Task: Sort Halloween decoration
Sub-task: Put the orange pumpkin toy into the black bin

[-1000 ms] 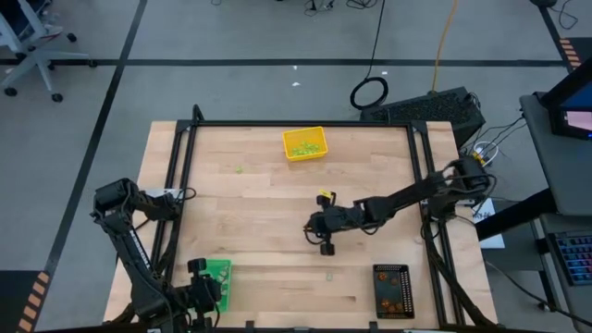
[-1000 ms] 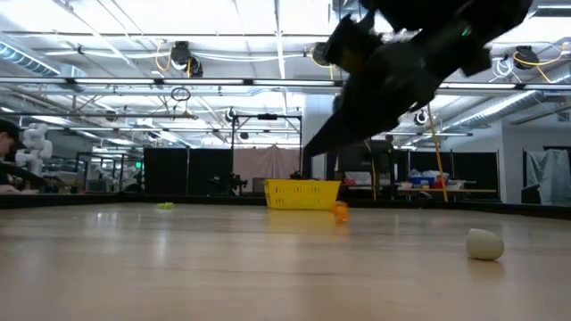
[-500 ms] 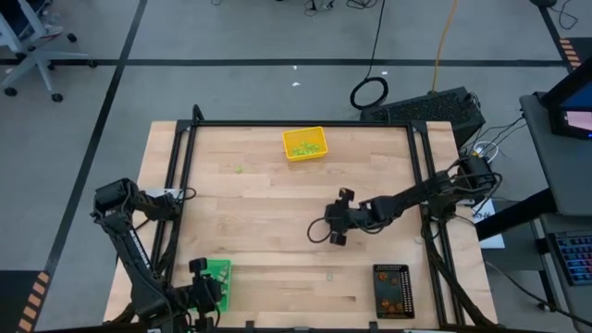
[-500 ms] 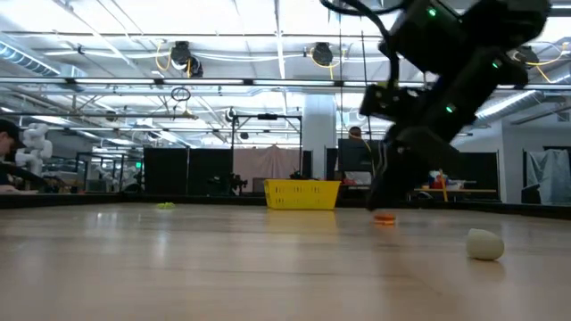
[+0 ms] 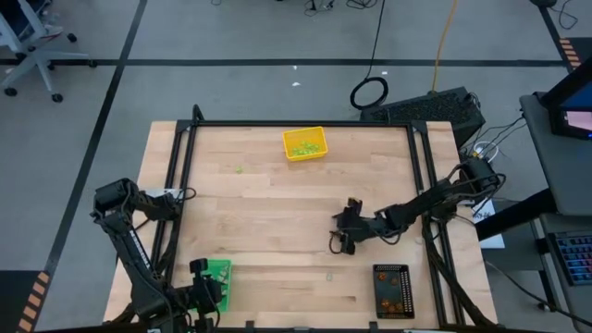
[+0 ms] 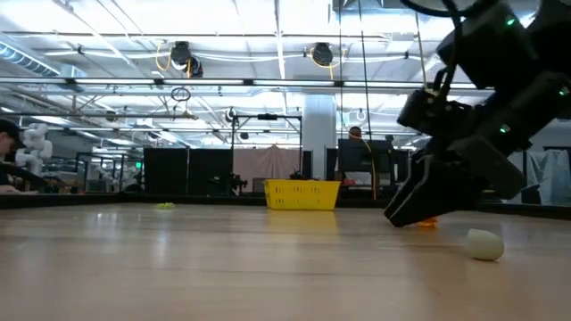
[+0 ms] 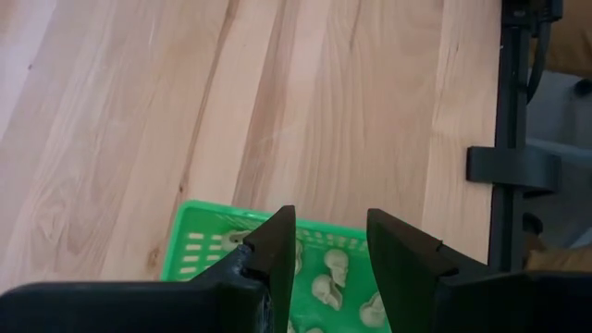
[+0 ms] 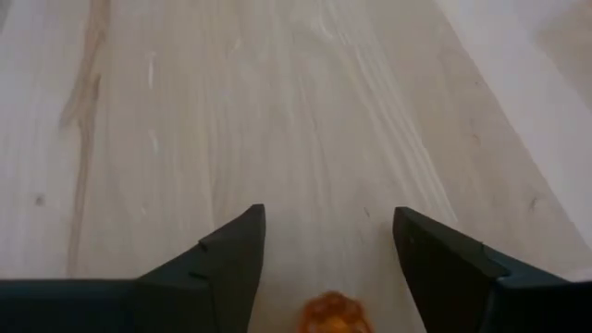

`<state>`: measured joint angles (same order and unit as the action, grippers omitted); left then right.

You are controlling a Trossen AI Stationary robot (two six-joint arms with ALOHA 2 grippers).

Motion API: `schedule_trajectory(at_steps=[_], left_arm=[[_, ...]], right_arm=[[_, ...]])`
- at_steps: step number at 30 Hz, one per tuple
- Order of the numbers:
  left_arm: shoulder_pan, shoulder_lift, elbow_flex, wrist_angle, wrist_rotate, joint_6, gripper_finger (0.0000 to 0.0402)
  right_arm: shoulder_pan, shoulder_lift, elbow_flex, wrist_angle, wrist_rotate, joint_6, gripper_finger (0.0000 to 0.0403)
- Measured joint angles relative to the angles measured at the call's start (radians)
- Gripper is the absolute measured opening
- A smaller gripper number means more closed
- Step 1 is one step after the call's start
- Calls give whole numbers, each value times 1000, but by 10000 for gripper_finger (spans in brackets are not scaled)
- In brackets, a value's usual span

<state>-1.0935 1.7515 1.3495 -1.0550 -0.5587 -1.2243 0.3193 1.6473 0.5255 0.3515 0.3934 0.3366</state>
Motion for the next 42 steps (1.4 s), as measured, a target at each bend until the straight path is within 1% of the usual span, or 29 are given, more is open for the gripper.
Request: schedule_trajectory(at_steps=[4, 9, 11, 15, 19, 22, 27, 31, 34, 39, 42], left_arm=[[0, 0, 0, 0, 0, 0, 132], [0, 0, 0, 1, 0, 0, 132], [0, 0, 0, 6, 0, 0, 132], [0, 0, 0, 29, -1, 1, 132], [0, 0, 0, 27, -20, 15, 132], [1, 0, 0, 27, -45, 35, 132], [8, 0, 0, 29, -76, 34, 132], [20, 0, 0, 36, -94, 40, 132], [29, 0, 0, 57, -98, 77, 132], [41, 0, 0, 81, -103, 112, 132], [47, 0, 0, 79, -105, 114, 132]], right_arm=[[24, -27, -6, -12, 27, -8, 223], [35, -105, -8, -66, 51, -24, 223], [47, -137, -32, -60, 51, -30, 223], [72, -181, -121, 63, 51, -1, 223], [84, -180, -207, 203, 50, 23, 223], [84, -167, -244, 281, 47, 26, 222], [84, -108, -249, 373, -6, 10, 222], [84, -60, -248, 384, -5, 23, 221], [84, -26, -246, 392, -3, 34, 216], [84, 26, -246, 455, 10, 34, 195], [80, 38, -244, 460, 16, 36, 167]])
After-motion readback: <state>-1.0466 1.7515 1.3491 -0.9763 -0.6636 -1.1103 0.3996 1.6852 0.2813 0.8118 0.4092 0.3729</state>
